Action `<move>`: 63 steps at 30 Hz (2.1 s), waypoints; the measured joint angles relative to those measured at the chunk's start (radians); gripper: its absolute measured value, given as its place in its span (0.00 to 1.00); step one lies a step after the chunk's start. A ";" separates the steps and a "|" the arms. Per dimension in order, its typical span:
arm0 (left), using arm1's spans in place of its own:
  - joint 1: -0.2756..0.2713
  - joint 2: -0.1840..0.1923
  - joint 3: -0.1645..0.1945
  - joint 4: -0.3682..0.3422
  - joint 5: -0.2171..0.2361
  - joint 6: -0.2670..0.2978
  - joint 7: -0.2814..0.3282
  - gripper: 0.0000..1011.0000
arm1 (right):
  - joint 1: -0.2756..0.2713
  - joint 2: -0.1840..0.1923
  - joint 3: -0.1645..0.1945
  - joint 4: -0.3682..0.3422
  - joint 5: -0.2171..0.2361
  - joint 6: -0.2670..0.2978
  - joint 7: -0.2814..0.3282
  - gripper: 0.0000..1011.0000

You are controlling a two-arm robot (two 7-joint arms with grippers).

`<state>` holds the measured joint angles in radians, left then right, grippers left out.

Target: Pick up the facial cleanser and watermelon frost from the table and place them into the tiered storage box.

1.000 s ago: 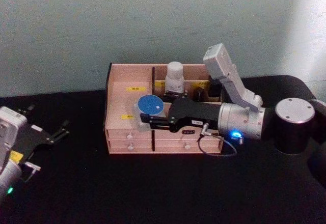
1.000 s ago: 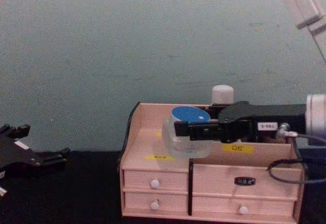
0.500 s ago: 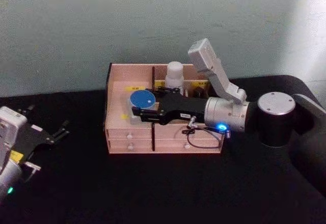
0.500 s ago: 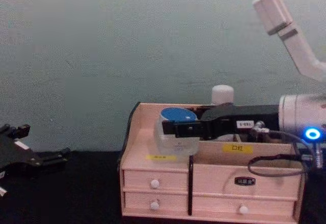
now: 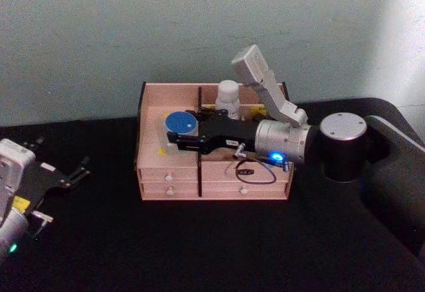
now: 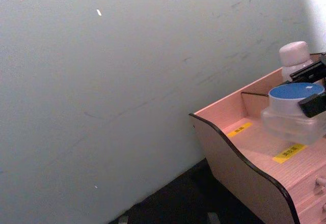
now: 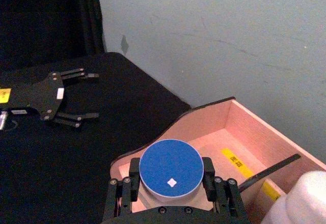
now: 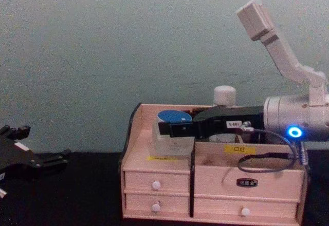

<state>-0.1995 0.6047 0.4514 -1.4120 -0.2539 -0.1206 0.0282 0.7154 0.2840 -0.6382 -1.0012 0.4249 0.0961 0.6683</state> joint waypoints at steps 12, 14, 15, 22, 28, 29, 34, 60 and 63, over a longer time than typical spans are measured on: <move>0.000 0.000 0.000 0.000 0.000 0.000 0.000 0.99 | 0.040 -0.050 0.010 0.086 -0.018 -0.005 0.006 0.71; 0.000 0.000 0.000 0.000 0.000 0.000 0.000 0.99 | 0.044 -0.057 0.012 0.098 -0.020 -0.001 0.006 0.71; 0.000 0.000 0.000 0.000 0.000 0.000 0.000 0.99 | 0.045 -0.059 0.013 0.102 -0.021 0.001 0.006 0.71; 0.000 0.000 0.000 0.000 0.000 0.000 0.000 0.99 | 0.055 -0.073 0.017 0.132 -0.028 0.014 0.010 0.71; 0.000 0.000 0.000 0.000 0.000 0.000 0.000 0.99 | 0.057 -0.080 0.022 0.143 -0.031 0.023 0.014 0.71; 0.000 0.000 0.000 0.000 0.000 0.000 0.000 0.99 | 0.057 -0.081 0.022 0.143 -0.031 0.025 0.014 0.71; 0.000 0.000 0.000 0.000 0.000 0.000 0.000 0.99 | 0.057 -0.082 0.026 0.143 -0.031 0.033 0.012 0.71; 0.000 0.000 0.000 0.000 0.000 0.000 0.000 0.99 | 0.056 -0.080 0.023 0.141 -0.030 0.028 0.014 0.99; 0.000 0.000 0.000 0.000 0.000 0.000 0.000 0.99 | 0.056 -0.080 0.023 0.141 -0.030 0.027 0.014 0.99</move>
<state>-0.1995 0.6047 0.4514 -1.4120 -0.2539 -0.1206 0.0282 0.7713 0.2037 -0.6154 -0.8601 0.3949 0.1234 0.6824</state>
